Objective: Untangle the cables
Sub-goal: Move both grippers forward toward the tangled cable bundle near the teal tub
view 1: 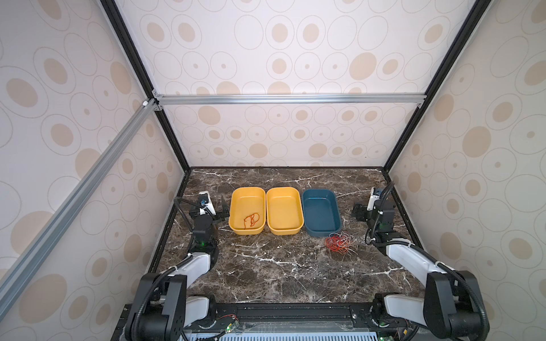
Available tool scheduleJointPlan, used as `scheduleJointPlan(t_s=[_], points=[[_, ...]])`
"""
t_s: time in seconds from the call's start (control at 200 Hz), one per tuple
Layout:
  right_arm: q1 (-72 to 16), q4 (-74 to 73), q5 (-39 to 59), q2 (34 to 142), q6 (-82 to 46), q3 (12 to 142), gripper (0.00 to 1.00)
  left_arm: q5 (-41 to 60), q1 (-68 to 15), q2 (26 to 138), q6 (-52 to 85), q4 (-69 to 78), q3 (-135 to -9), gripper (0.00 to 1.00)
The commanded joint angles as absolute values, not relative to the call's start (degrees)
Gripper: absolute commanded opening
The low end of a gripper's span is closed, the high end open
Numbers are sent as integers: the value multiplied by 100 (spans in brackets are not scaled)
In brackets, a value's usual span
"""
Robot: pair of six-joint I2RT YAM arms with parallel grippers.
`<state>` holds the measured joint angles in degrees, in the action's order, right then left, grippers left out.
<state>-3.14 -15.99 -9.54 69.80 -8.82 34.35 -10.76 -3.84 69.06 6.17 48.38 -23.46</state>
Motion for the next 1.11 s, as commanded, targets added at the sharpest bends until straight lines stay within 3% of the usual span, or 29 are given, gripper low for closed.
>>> scheduleJointPlan(t_s=[0.0,0.41,0.705,0.805,1.03,1.1], points=[[-381,98,-668,6649,-1810,3617,90,-786,-521,6601,1086,3350,-2843,99],[-1104,1946,155,6099,-3193,3470,81,69,-1666,6035,2630,2309,-2798,96],[-1838,1781,308,6876,-3569,3368,61,-106,-2897,6081,3494,2694,-2308,93],[-1908,1709,303,7198,-3609,3340,47,-114,-3143,6179,3517,2772,-2289,93],[-2043,1681,717,7500,-3305,3446,5,70,-3455,6509,3545,2982,-2263,93],[-2099,1564,1044,7396,-3195,3379,0,245,-3538,6563,3593,3124,-2220,93]])
